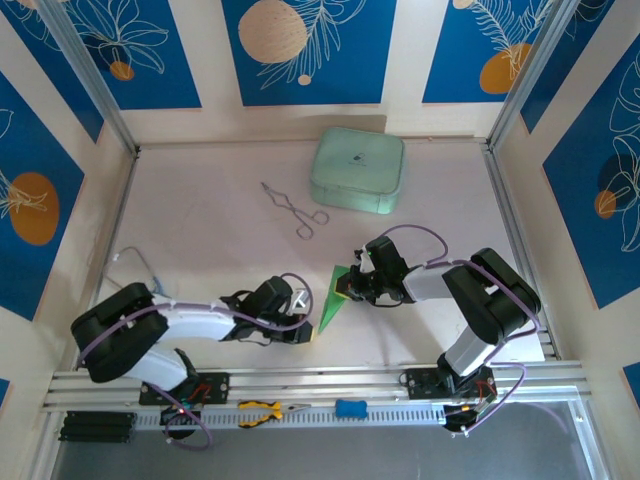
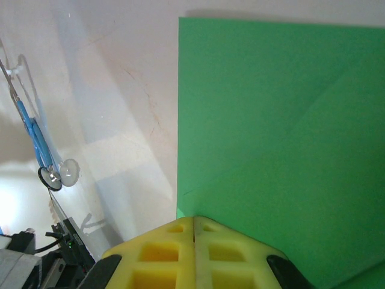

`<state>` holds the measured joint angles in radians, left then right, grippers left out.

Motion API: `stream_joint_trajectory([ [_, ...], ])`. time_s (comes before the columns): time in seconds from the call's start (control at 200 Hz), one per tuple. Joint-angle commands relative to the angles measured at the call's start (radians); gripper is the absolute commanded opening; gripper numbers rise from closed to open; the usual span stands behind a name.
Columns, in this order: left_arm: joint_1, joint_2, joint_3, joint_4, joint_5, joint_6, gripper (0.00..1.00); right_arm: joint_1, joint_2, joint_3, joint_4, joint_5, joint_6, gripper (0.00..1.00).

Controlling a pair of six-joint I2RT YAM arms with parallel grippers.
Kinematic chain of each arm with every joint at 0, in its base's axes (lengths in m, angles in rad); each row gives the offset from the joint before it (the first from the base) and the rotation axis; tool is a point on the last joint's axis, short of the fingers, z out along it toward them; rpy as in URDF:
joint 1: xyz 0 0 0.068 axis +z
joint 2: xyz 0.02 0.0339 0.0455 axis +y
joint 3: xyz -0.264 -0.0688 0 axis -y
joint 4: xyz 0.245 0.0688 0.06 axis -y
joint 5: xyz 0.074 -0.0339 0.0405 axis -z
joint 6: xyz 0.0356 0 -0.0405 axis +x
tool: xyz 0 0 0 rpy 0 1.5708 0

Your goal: Fold a paper plane with a square sheet of paper (pick it up from the middle)

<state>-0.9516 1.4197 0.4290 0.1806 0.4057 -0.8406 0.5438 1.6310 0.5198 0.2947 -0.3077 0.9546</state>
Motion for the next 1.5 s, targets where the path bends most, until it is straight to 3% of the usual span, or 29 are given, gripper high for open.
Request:
stream_joint_trajectory([
  [0.0, -0.007, -0.084, 0.021, -0.056, -0.049, -0.002, 0.00, -0.005, 0.035, -0.046, -0.158, 0.097, -0.005, 0.02],
  [0.15, -0.003, -0.093, 0.090, -0.048, -0.065, 0.018, 0.01, -0.005, 0.032, -0.046, -0.156, 0.096, -0.002, 0.02],
  [0.41, 0.001, 0.102, 0.233, 0.032, -0.003, 0.026, 0.01, -0.004, 0.027, -0.046, -0.155, 0.095, 0.001, 0.02],
  [0.715, 0.002, 0.225, 0.320, 0.006, -0.054, 0.060, 0.03, -0.004, 0.020, -0.045, -0.160, 0.094, 0.001, 0.02],
  [1.21, 0.002, 0.291, 0.313, -0.089, -0.184, 0.069, 0.02, -0.004, 0.007, -0.046, -0.162, 0.093, 0.001, 0.02],
  [1.495, 0.001, 0.315, 0.268, -0.098, -0.167, 0.048, 0.00, -0.017, -0.044, -0.008, -0.198, 0.068, -0.016, 0.03],
])
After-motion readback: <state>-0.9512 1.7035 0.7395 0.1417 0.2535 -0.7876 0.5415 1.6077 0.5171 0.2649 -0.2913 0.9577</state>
